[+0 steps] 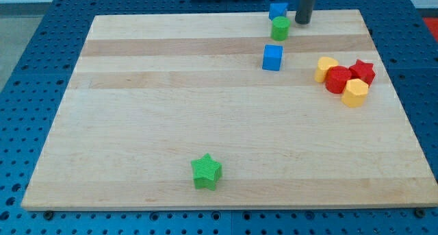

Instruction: Push the blue triangle towards the top center of the board

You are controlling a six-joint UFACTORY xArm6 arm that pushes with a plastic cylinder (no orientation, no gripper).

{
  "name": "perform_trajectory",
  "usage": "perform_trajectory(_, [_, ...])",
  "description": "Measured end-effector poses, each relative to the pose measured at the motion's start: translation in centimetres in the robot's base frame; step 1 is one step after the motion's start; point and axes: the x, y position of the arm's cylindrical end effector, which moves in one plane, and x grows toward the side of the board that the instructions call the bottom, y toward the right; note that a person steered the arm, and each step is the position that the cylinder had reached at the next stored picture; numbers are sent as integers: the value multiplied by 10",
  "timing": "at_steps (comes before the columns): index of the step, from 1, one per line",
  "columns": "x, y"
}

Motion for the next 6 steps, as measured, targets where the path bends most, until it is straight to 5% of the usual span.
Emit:
perform_trajectory(3, [-16,-51])
perform_trajectory(6, [30,-94])
